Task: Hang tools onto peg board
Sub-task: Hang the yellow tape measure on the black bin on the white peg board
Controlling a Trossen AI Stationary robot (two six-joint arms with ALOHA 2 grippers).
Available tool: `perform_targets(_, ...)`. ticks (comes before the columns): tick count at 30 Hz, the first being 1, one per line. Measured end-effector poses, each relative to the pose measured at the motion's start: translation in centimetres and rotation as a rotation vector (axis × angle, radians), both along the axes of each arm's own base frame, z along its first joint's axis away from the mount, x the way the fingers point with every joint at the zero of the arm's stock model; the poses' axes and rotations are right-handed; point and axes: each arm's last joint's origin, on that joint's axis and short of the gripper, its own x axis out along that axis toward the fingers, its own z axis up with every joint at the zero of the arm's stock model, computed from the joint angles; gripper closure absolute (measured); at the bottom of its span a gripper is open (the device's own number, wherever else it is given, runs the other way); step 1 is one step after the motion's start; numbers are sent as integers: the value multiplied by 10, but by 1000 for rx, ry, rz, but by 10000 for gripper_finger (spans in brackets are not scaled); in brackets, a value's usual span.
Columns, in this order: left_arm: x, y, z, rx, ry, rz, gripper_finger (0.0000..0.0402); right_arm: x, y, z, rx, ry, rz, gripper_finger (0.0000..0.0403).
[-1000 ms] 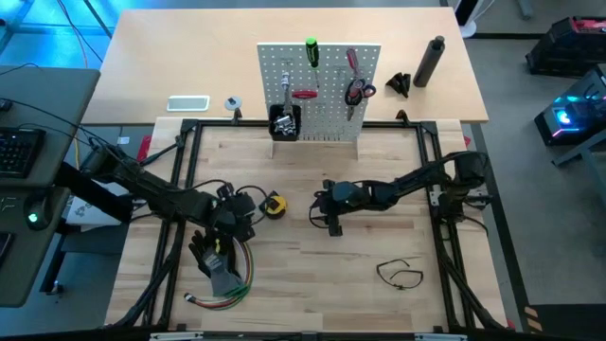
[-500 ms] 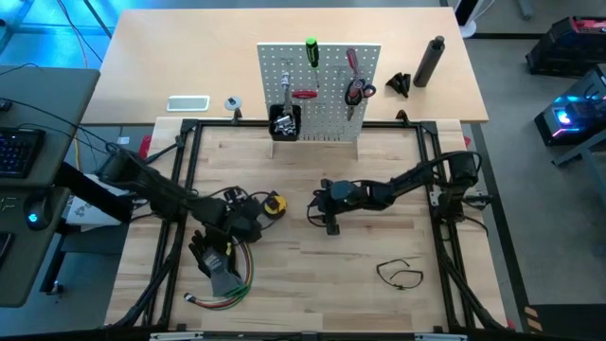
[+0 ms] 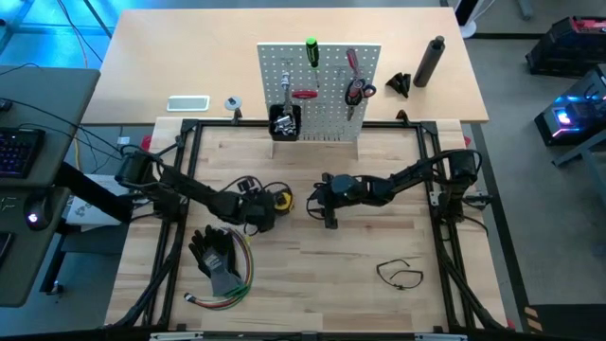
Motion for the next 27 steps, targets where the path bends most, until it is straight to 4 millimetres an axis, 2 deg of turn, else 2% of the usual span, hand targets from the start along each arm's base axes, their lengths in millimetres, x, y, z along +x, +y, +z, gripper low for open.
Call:
perform_targets(12, 9, 33, 2, 36, -13, 5, 248, 0, -4, 0, -1, -1, -12, 235)
perform_targets(22, 9, 36, 2, 28, 10, -19, 248, -4, -10, -5, -20, 57, -23, 235)
perform_targets(27, 9, 36, 2, 29, 19, -37, 248, -5, -11, -6, -93, 71, -11, 235)
